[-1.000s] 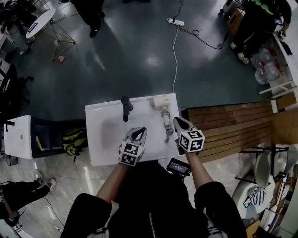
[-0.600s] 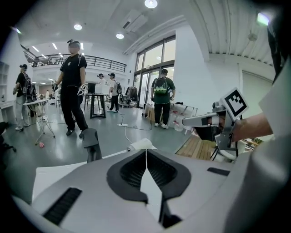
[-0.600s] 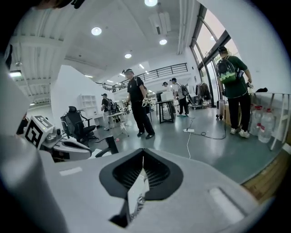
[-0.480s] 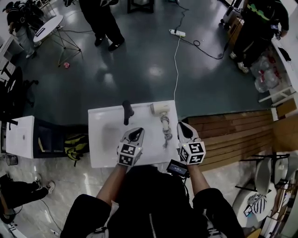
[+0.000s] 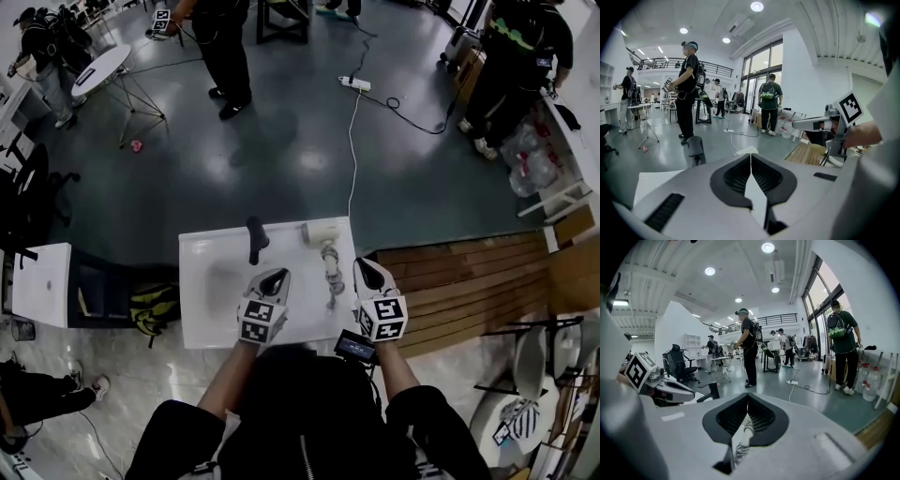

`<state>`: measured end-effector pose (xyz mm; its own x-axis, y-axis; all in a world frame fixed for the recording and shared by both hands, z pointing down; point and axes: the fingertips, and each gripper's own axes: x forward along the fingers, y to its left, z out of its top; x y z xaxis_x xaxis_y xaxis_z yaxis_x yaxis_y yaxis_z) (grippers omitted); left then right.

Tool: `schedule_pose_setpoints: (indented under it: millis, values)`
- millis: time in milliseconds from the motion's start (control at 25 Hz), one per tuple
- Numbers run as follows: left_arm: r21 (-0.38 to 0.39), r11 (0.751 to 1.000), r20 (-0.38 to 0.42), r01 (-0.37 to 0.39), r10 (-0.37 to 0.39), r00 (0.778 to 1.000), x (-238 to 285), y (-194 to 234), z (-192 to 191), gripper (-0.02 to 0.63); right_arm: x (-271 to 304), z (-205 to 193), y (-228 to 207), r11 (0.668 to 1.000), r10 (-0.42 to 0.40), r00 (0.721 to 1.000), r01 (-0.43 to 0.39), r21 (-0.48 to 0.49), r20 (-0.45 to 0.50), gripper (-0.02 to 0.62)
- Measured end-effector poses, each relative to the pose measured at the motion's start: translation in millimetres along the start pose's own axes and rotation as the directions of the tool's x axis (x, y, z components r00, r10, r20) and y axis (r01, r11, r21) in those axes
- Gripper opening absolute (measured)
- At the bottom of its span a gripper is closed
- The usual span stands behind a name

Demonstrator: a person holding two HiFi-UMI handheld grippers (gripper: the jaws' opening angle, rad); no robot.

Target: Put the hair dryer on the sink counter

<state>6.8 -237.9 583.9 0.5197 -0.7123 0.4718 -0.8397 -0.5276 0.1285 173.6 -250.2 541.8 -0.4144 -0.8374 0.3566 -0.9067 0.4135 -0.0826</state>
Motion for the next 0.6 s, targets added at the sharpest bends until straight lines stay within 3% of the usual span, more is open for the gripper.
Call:
schedule_pose_setpoints:
  millis: [600]
  values:
    - [-0.008, 1.0, -0.017, -0.009, 0.009, 1.0, -2, 8, -10, 0.015, 9, -14, 1, 1.0, -0.001, 0.999, 0.001, -0.005, -0.043, 0.005]
